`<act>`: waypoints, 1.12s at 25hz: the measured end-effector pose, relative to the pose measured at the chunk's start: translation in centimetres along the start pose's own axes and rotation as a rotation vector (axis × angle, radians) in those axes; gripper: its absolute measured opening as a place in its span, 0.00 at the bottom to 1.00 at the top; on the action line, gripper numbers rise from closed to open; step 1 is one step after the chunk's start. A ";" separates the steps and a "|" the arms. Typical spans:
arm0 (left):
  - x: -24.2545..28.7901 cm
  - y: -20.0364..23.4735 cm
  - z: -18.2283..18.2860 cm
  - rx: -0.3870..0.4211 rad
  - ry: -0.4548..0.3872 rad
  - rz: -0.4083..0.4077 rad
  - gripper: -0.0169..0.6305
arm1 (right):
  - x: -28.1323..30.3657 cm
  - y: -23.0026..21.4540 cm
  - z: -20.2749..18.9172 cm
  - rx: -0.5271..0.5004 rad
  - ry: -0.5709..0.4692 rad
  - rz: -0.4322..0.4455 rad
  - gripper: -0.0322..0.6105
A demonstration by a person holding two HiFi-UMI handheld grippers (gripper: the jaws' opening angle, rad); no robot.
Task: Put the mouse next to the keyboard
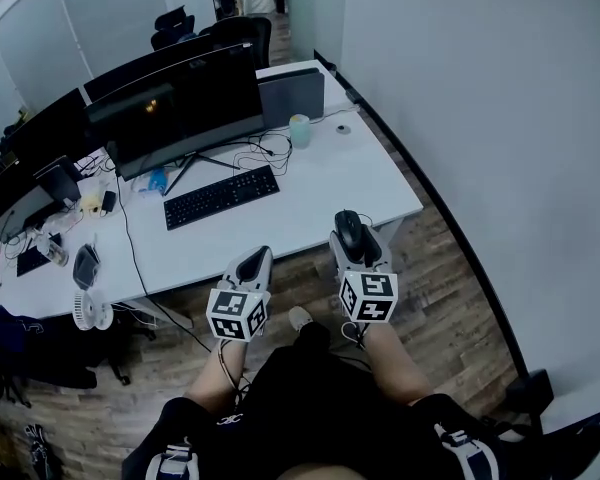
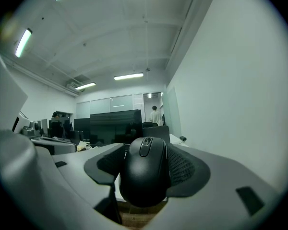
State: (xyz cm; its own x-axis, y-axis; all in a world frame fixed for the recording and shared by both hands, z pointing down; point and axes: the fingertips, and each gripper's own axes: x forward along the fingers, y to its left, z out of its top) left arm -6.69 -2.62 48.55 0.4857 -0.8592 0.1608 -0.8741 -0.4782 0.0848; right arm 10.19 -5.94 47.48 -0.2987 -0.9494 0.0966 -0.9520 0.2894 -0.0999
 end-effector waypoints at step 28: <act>27.5 15.3 5.8 -0.045 0.042 0.049 0.05 | 30.9 -7.4 5.1 0.011 0.021 0.121 0.50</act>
State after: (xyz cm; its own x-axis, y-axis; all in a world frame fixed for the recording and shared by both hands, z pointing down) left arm -6.63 -34.62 48.53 0.4428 -0.8724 0.2070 -0.8965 -0.4266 0.1194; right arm 8.35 -38.08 46.12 -0.4132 -0.9047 0.1037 -0.9080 0.4005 -0.1232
